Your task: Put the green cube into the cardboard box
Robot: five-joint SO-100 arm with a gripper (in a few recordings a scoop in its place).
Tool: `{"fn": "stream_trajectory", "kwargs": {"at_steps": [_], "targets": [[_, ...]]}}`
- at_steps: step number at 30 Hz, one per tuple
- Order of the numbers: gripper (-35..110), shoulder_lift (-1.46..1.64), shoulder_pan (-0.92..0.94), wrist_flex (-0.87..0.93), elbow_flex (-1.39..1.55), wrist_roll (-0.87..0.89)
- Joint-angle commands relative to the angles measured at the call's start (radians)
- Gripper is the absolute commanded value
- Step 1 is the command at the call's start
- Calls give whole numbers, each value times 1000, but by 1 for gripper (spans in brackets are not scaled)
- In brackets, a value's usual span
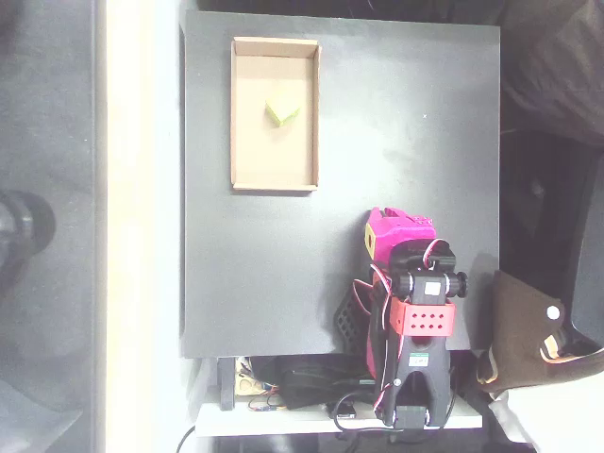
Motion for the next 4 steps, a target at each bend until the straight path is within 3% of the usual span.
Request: {"fn": "stream_trajectory", "kwargs": {"at_steps": [1, 4], "targets": [[5, 11, 2, 8, 14, 11], [5, 11, 2, 8, 14, 11]]}}
